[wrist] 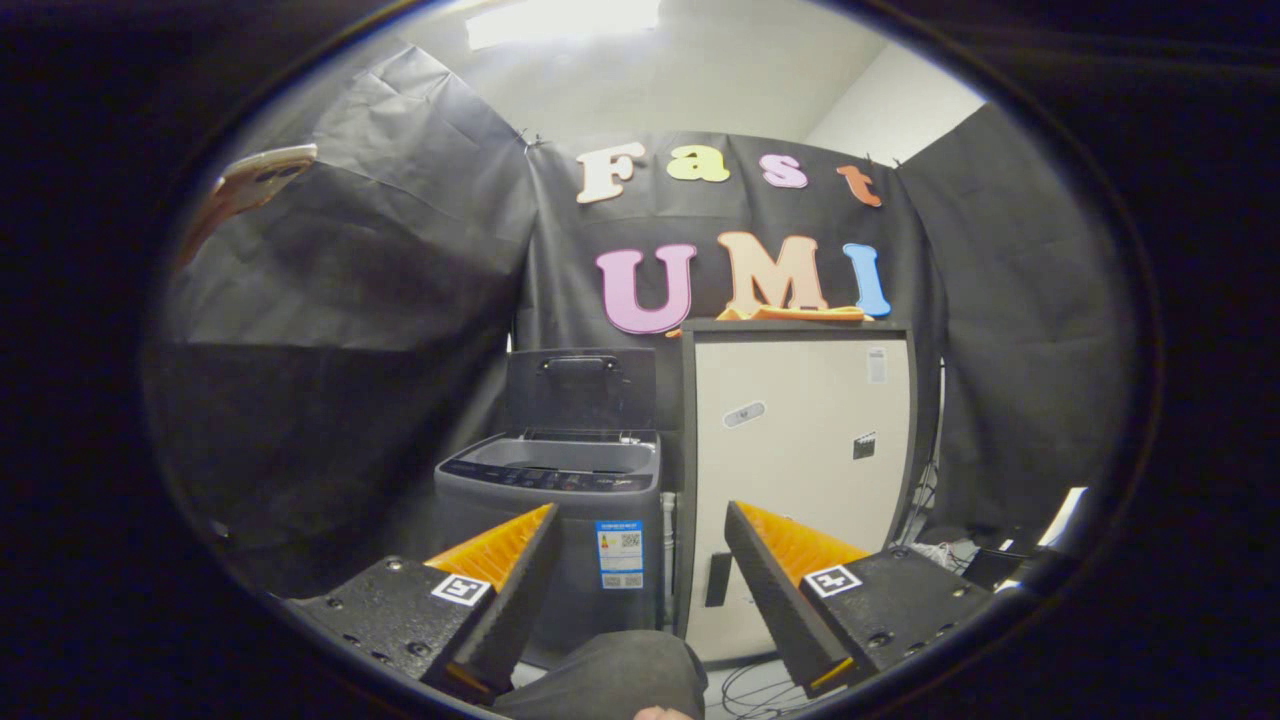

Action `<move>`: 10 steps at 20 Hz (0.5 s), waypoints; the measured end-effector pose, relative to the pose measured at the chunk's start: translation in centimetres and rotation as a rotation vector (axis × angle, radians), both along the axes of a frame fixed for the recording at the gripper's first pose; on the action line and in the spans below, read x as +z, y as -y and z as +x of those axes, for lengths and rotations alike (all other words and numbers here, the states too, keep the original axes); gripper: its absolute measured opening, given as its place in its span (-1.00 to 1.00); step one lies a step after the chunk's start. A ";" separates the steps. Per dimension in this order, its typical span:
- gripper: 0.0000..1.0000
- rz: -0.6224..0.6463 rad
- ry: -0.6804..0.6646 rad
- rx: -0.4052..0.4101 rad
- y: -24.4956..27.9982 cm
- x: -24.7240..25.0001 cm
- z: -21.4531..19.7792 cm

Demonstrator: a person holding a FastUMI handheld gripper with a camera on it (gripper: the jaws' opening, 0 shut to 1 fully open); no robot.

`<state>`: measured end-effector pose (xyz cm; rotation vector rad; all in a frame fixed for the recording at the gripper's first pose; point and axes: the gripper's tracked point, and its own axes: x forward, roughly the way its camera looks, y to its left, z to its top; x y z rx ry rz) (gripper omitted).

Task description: Put the clothes into the washing machine and then close the washing machine lid.

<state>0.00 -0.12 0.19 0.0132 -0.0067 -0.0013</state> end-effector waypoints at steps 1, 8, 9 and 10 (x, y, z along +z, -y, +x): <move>0.96 -0.001 0.000 -0.001 0.1 -0.1 0.0; 0.96 0.005 0.000 0.004 0.0 0.1 0.0; 0.96 0.006 0.002 0.002 0.0 0.1 0.0; 0.97 0.005 0.003 0.003 0.0 0.2 0.0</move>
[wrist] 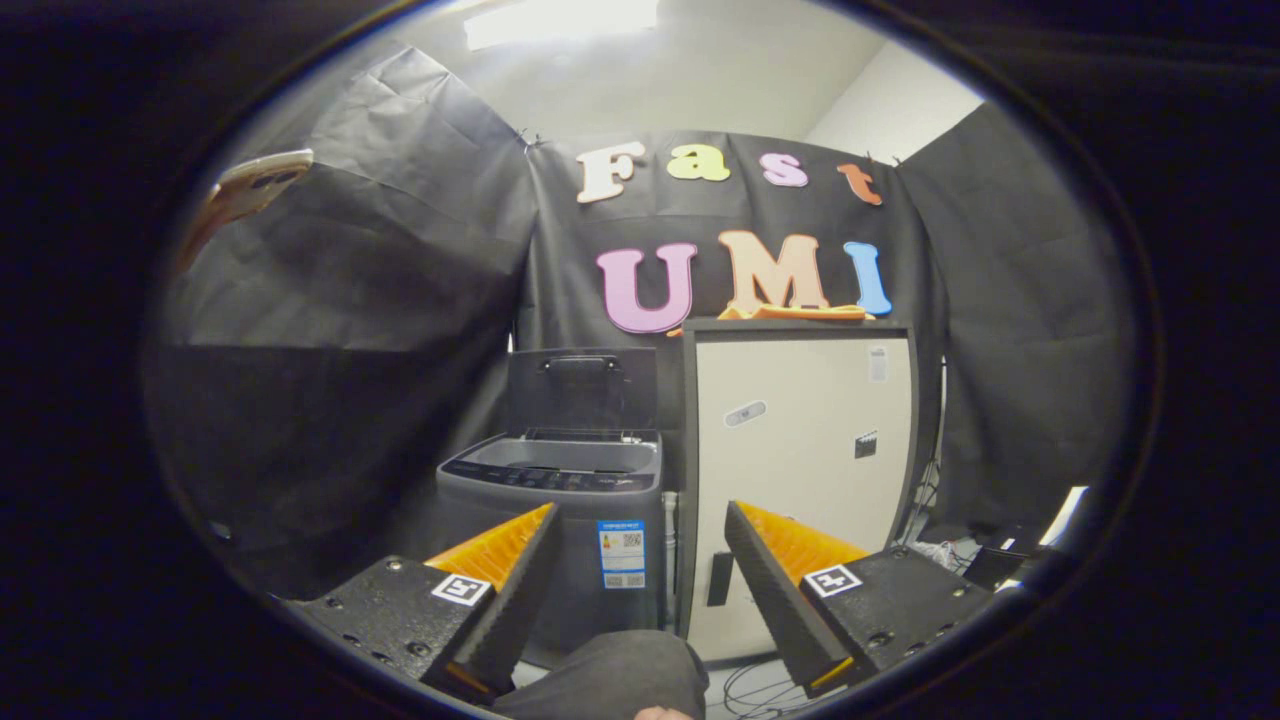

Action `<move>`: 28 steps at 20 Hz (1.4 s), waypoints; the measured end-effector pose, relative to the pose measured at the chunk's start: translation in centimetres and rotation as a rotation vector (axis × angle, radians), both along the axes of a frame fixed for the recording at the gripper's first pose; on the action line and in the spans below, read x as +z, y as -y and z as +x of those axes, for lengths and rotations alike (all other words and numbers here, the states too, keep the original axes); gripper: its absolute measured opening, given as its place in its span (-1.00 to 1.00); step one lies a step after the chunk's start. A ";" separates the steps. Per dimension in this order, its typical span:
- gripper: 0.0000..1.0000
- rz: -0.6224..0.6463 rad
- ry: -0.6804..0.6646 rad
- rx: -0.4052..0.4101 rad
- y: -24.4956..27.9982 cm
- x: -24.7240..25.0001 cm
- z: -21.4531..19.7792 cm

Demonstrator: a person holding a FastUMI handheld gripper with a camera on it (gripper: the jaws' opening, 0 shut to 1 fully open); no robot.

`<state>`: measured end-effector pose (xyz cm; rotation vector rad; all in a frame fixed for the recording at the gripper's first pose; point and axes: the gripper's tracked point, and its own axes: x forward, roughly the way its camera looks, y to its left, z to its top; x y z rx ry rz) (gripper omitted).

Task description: Put the clothes into the washing machine and then close the washing machine lid.

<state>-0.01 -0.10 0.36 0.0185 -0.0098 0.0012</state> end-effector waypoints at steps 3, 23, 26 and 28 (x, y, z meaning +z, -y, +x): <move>0.96 0.002 -0.002 -0.003 0.1 -0.1 0.1; 0.96 -0.012 0.013 -0.007 0.7 3.7 7.2; 0.96 -0.048 0.020 -0.007 0.8 4.6 8.9; 0.96 -0.068 0.031 -0.005 0.8 5.6 10.0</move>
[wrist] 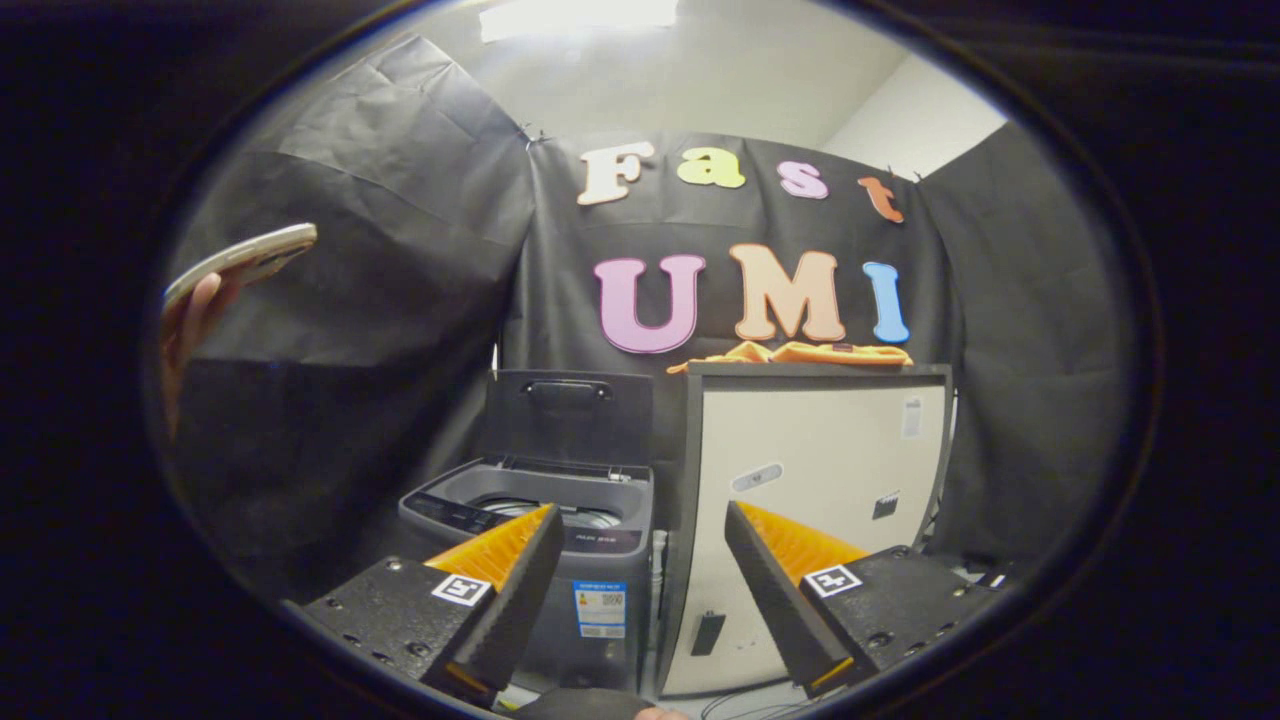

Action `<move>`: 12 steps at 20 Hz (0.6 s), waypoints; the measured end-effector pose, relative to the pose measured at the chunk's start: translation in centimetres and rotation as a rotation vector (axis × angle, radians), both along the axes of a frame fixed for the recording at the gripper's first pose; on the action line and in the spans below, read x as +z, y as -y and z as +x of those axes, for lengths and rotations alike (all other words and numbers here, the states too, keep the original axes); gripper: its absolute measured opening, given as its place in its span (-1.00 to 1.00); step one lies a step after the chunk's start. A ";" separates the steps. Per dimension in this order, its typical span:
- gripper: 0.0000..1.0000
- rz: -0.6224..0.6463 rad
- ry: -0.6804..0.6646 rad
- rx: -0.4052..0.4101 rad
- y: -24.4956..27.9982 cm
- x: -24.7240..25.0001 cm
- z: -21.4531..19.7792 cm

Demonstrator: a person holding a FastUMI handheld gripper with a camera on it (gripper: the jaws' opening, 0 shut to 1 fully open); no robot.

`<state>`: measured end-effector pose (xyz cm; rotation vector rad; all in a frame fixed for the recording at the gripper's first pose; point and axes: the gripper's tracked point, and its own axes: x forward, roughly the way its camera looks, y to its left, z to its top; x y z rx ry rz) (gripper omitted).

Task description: Put the clothes into the washing machine and then close the washing machine lid.

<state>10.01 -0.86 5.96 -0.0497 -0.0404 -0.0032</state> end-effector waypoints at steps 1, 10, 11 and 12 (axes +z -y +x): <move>0.97 -0.007 0.005 0.005 0.0 0.4 0.6; 0.99 -0.003 0.043 0.008 1.7 6.2 4.8; 0.98 -0.003 0.049 0.001 2.3 7.0 5.2; 0.98 0.005 0.053 -0.006 2.9 7.8 5.7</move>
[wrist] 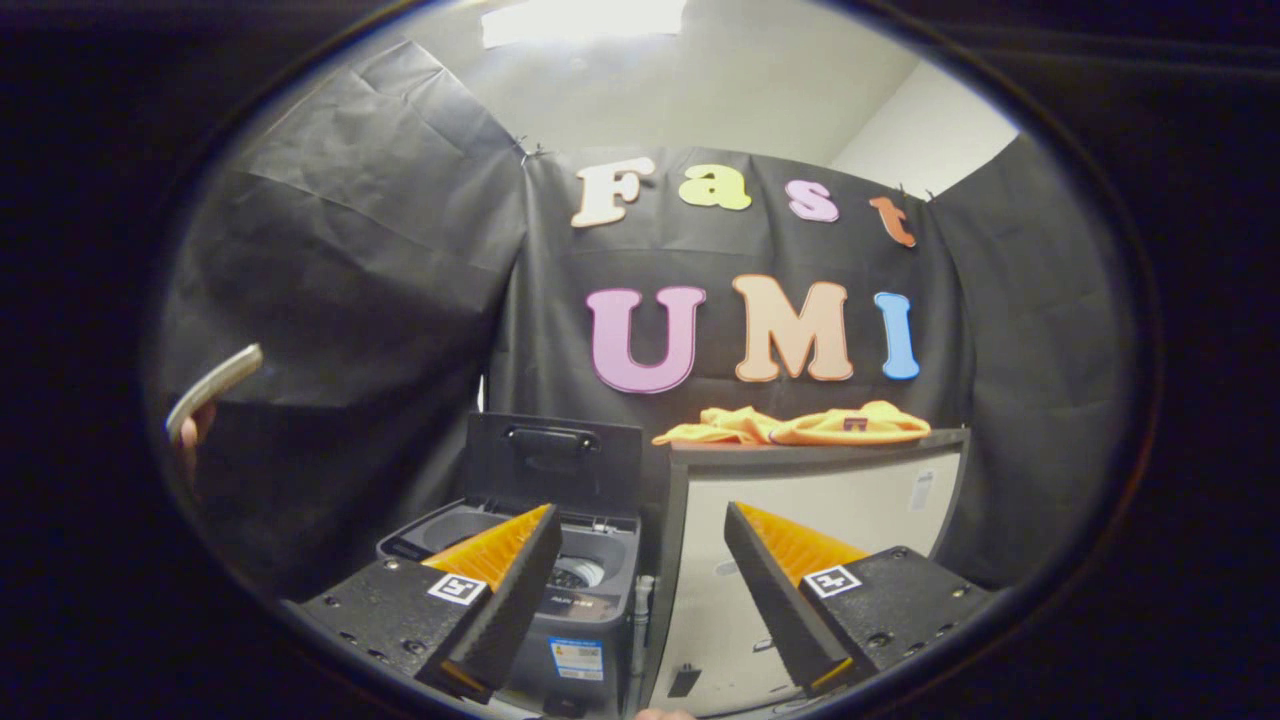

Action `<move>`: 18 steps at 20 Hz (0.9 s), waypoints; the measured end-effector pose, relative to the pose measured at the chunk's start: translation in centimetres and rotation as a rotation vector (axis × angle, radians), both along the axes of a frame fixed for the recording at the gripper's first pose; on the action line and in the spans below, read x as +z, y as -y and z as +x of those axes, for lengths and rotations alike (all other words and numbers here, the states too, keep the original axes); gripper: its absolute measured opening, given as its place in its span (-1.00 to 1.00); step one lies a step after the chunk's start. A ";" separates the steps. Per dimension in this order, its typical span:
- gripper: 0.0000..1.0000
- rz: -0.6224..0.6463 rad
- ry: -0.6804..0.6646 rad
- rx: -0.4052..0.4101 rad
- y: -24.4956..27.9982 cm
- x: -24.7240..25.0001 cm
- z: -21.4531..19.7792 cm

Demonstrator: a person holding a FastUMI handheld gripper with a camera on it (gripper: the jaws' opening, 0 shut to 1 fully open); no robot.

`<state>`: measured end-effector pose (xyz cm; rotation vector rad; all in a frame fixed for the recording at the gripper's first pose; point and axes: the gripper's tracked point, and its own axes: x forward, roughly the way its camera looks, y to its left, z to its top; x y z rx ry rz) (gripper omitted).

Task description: Put the clothes into the washing machine and then close the washing machine lid.

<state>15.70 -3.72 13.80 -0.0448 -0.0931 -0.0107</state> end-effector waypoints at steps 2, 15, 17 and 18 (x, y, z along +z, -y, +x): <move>0.98 0.036 0.005 0.000 0.5 1.1 1.2; 0.99 0.051 -0.104 -0.075 7.3 3.0 8.9; 0.99 0.039 -0.120 -0.083 8.0 3.4 10.2; 0.98 0.033 -0.137 -0.087 8.4 3.4 10.8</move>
